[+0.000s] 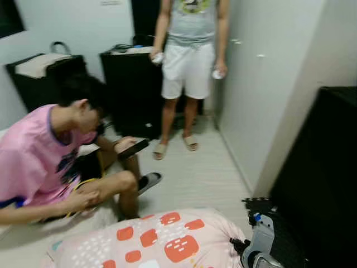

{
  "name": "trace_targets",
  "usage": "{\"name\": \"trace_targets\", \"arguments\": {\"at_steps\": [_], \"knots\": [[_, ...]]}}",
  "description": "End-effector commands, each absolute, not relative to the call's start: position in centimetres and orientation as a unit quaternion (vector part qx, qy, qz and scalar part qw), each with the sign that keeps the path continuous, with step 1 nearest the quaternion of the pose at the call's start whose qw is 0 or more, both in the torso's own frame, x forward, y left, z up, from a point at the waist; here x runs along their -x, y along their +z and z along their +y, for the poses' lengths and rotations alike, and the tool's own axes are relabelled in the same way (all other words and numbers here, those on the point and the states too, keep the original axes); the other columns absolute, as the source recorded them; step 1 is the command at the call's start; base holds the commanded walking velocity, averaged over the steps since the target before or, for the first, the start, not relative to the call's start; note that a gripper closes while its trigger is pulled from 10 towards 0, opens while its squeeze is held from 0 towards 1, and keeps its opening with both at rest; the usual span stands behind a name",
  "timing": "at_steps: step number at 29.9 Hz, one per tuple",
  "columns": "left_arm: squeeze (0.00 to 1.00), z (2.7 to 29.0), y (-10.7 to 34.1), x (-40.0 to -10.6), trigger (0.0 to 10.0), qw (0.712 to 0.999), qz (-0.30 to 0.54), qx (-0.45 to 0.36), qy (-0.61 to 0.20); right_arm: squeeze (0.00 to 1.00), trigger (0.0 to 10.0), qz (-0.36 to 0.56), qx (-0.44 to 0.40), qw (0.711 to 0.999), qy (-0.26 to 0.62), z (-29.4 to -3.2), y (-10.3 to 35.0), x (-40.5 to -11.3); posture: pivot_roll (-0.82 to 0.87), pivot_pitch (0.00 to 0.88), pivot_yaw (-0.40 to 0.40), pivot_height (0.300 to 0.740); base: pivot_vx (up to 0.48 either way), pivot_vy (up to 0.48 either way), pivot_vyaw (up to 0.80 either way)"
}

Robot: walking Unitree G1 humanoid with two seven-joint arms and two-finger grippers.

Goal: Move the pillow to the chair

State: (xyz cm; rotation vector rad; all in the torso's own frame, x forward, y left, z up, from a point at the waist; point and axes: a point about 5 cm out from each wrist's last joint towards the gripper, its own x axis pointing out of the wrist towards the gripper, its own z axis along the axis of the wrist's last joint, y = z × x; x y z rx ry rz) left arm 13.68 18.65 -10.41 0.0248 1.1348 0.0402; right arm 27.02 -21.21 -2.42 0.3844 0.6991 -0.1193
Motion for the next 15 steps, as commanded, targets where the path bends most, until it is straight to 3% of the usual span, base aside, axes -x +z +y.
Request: {"name": "trace_targets", "arguments": {"at_steps": [1,15], "knots": [[0.00,18.9,-9.9,-14.8,10.0,0.857,0.515,-0.007,0.026,0.00,10.0,0.299,-0.184,0.933,-0.075,-22.3,-1.0,-28.3,-0.14,0.028,0.030,0.740,0.000,0.000,-0.80],[0.00,18.3,-9.2,-16.8,10.0,0.876,0.483,0.006,0.018,0.00,10.0,0.291,-0.199,0.934,-0.056,-21.3,-1.0,-28.5,-0.14,0.035,0.036,0.740,0.000,0.000,-0.80]]}}
